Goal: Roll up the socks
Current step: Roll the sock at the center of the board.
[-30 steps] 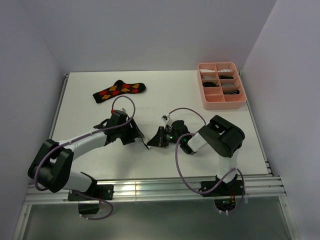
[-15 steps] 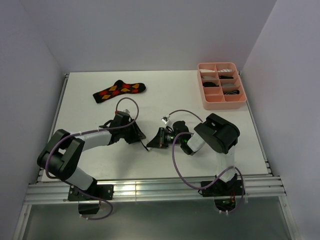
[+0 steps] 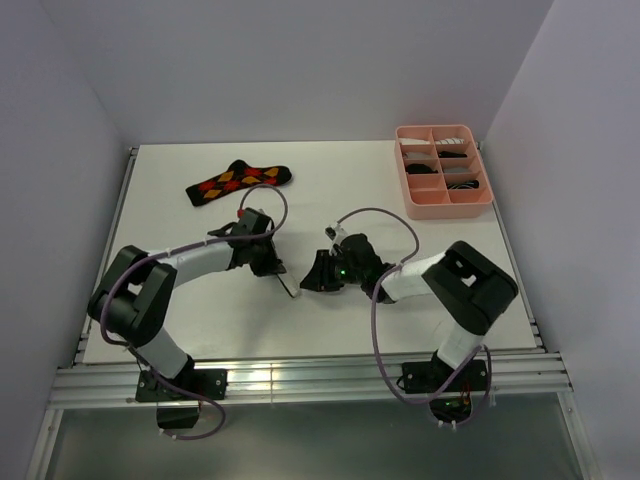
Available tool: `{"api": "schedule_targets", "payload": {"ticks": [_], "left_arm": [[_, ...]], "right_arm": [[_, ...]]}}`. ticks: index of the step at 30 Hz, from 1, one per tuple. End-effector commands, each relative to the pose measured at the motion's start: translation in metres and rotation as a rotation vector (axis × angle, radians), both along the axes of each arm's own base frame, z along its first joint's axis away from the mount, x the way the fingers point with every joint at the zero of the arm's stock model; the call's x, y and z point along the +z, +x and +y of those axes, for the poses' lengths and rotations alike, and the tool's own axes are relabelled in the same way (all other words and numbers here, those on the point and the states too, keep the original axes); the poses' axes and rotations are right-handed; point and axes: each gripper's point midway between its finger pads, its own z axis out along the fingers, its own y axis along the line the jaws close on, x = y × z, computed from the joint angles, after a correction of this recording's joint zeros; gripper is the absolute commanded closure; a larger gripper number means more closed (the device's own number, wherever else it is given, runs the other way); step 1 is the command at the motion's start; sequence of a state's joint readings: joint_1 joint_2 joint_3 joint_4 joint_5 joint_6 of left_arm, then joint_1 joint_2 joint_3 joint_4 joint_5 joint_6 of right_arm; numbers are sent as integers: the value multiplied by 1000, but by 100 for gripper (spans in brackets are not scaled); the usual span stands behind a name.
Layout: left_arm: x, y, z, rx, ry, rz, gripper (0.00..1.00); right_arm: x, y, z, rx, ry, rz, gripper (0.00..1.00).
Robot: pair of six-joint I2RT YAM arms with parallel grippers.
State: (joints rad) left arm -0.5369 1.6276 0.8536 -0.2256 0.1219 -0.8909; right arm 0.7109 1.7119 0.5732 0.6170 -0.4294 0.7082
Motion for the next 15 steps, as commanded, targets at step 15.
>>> {"api": "schedule_targets", "payload": {"ticks": [15], "left_arm": [[-14,-8,12,-171,428,231,100]], "right_arm": [[40,12,22,-95,-646,-586,44]]}}
